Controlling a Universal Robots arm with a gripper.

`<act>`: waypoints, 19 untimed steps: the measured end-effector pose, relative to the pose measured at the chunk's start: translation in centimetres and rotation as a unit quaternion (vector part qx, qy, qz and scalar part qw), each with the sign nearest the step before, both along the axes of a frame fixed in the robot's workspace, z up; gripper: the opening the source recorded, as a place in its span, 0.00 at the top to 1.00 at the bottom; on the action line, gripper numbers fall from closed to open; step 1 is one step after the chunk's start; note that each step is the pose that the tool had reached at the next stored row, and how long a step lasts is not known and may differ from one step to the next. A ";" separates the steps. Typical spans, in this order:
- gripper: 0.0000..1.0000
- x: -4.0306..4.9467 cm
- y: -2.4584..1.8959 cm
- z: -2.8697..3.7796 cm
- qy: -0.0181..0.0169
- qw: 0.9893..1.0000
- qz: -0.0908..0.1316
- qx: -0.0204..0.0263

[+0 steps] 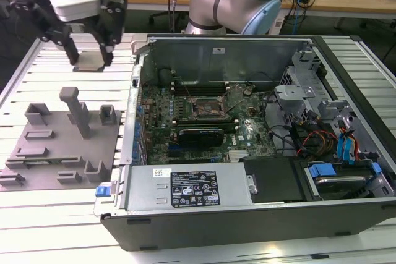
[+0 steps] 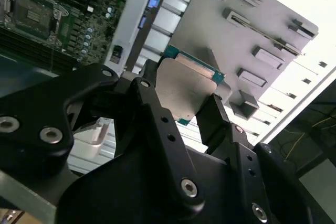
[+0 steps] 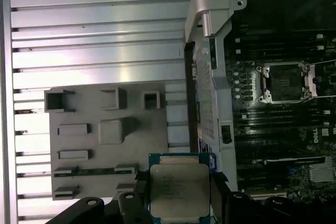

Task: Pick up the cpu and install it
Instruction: 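Pick up the cpu and move it towards the insertion slot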

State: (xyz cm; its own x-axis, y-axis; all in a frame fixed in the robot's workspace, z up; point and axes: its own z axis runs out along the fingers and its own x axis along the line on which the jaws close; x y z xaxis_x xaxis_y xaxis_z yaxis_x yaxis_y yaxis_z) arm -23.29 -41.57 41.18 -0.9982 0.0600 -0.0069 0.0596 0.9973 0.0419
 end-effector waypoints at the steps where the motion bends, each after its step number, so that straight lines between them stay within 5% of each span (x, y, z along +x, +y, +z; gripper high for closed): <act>1: 0.45 0.66 -0.02 0.00 0.000 1.000 0.000 0.000; 7: 0.45 3.54 -0.12 0.00 0.001 1.000 0.000 0.000; 10: 0.45 6.05 -0.20 0.00 0.001 1.000 0.000 0.000; 19: 0.45 10.26 -0.35 0.00 0.002 1.000 0.000 0.000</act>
State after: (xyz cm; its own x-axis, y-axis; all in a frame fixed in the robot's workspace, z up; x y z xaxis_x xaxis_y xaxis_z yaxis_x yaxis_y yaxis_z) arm -13.03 -41.92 41.18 -0.9982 0.0599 -0.0020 0.0598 0.9973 0.0415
